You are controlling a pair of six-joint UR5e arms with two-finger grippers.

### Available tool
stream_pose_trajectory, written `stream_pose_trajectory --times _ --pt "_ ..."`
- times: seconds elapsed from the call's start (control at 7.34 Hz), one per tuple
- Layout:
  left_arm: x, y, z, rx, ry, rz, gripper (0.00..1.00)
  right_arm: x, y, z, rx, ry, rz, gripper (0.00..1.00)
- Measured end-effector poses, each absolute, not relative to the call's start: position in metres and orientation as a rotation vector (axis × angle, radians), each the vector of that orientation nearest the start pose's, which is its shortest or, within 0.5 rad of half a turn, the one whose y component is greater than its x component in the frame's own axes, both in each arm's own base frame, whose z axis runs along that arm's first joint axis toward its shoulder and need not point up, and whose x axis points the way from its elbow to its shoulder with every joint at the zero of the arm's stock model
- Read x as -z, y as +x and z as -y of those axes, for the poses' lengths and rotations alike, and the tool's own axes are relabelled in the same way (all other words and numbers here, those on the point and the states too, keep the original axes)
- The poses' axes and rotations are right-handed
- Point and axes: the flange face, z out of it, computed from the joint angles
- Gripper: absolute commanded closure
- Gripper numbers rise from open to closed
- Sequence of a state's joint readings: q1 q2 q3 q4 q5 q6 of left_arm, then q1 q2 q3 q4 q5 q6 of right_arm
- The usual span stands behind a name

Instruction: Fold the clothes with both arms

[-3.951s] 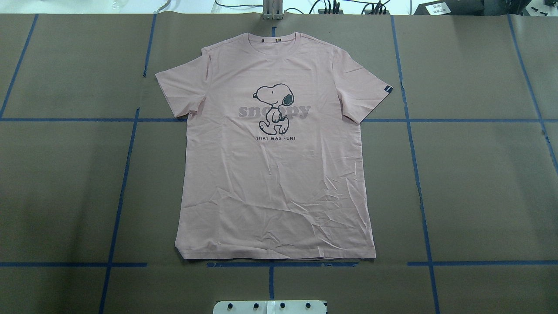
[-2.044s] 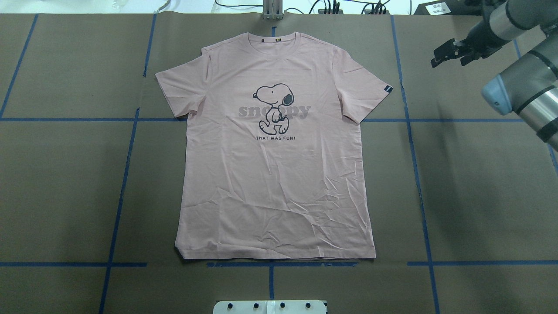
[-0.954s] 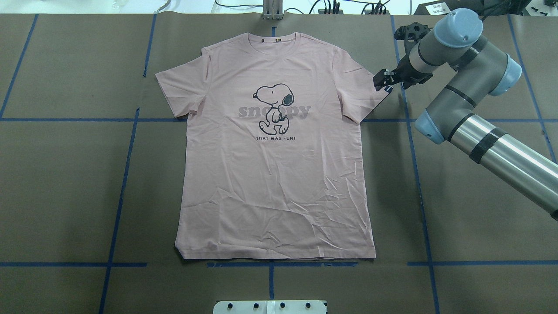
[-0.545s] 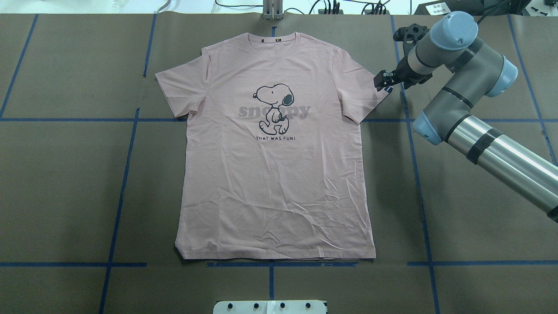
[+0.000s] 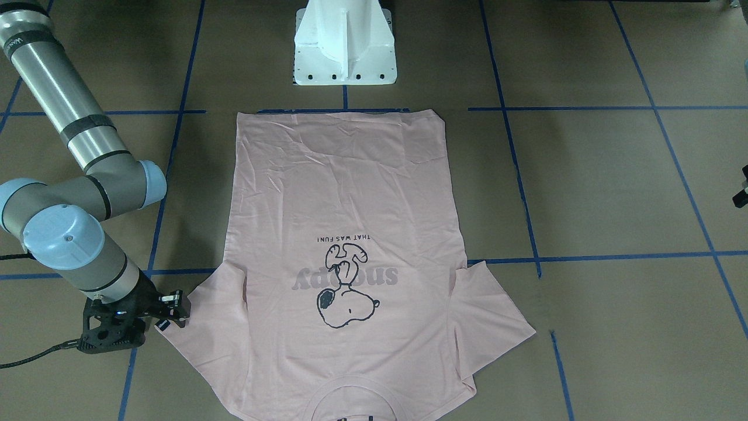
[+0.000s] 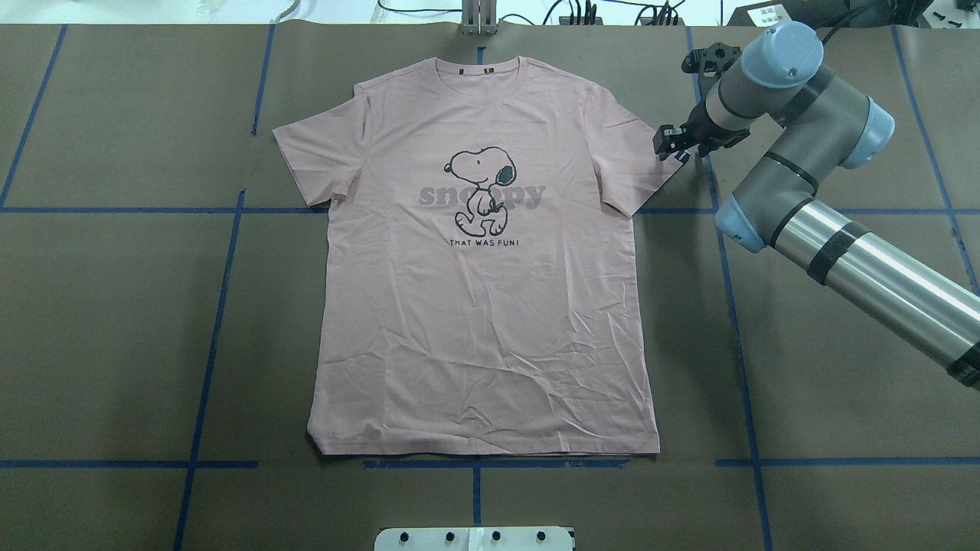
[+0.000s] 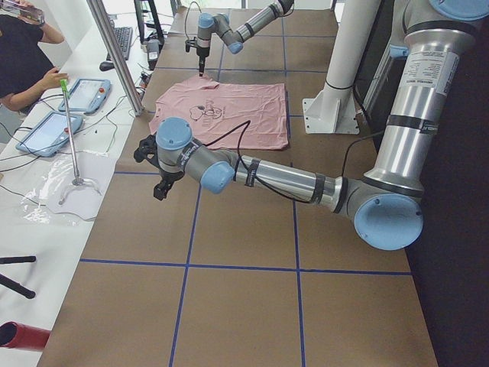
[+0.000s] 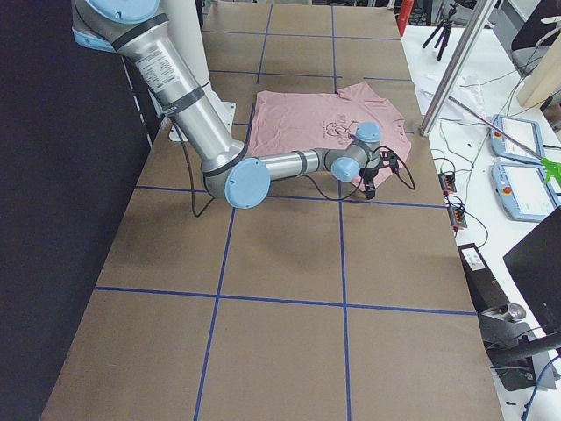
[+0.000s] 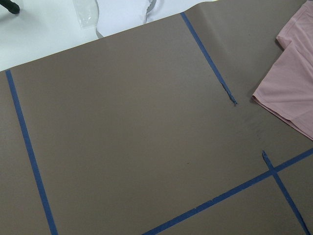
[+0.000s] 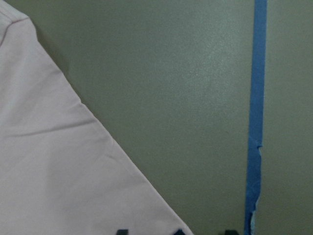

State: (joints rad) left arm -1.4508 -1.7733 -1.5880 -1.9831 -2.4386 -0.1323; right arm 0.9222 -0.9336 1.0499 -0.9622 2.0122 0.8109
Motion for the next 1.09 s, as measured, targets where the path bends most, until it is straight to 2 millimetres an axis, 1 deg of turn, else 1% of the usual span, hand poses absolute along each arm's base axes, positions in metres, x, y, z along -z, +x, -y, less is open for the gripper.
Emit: stream_pose_trajectory --times 0.14,0.41,0.54,0.68,0.82,0.95,1.09 --pt "-0.485 0.012 0.589 -0.264 0.479 -0.918 0.0 -0.46 -0.397 0.674 0.015 0.253 0.788 1.0" --pt "-0.485 0.011 0.588 -0.267 0.472 -0.942 0.0 -0.457 -0.396 0.674 0.026 0.264 0.791 1.0" --pt "-0.486 0.011 0.587 -0.266 0.47 -0.946 0.0 -0.451 -0.395 0.674 0.029 0.275 0.8 1.0" --pt "-0.487 0.011 0.588 -0.265 0.468 -0.947 0.0 -0.437 -0.393 0.674 0.033 0.296 0.817 1.0" --pt "-0.487 0.011 0.588 -0.264 0.467 -0.947 0.0 -0.417 -0.391 0.672 0.038 0.325 0.84 1.0" --pt "-0.487 0.011 0.588 -0.264 0.467 -0.947 0.0 -0.392 -0.391 0.669 0.049 0.356 0.87 1.0" --pt "-0.488 0.01 0.588 -0.264 0.467 -0.947 0.0 -0.364 -0.399 0.665 0.069 0.385 0.899 1.0"
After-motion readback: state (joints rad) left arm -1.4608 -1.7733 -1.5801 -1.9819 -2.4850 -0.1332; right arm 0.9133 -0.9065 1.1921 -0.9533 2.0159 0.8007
